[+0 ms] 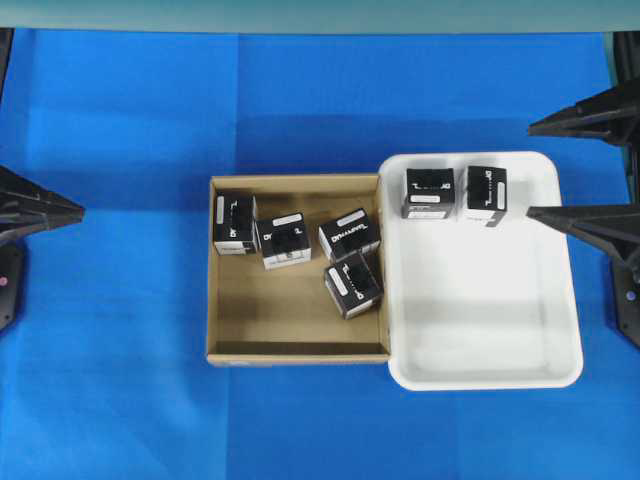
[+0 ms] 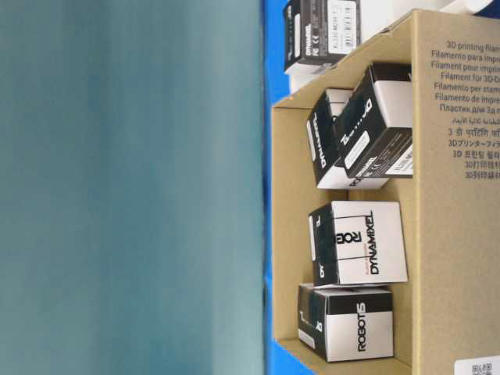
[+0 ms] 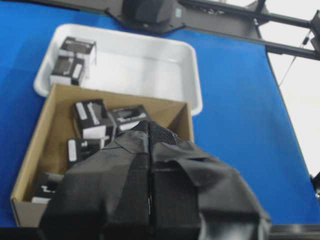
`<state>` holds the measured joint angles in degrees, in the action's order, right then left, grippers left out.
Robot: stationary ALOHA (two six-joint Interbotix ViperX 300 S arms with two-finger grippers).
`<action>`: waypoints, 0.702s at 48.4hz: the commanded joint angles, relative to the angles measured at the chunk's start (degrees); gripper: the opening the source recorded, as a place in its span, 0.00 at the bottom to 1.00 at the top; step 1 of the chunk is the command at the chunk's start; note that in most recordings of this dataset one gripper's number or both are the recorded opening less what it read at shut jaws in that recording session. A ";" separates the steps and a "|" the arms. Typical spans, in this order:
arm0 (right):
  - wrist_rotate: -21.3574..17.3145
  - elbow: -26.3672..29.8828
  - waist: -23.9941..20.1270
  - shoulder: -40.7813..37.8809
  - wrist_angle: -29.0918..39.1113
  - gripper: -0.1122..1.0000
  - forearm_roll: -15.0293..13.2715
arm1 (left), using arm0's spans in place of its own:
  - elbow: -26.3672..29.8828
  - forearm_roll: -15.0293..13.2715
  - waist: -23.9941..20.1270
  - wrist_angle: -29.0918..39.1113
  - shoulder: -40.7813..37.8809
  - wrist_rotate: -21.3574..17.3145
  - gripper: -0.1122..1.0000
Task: Pick a box that is randomly placed inside the cardboard box.
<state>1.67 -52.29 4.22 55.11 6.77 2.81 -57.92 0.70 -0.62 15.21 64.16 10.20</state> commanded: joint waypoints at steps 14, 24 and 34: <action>-0.09 -2.90 -0.09 0.62 -0.88 0.97 0.18 | 0.79 0.18 0.09 1.32 -0.53 0.00 0.04; -1.58 -4.04 -0.26 0.53 -1.14 0.96 0.26 | 0.79 0.18 0.00 2.46 -0.53 0.53 0.04; -4.75 -5.27 -1.58 0.62 -0.62 0.96 0.26 | 0.88 0.18 0.00 2.11 -0.18 0.00 0.04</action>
<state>-2.72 -57.39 3.34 55.90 6.33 2.90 -57.92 0.70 -0.62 17.84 64.25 10.28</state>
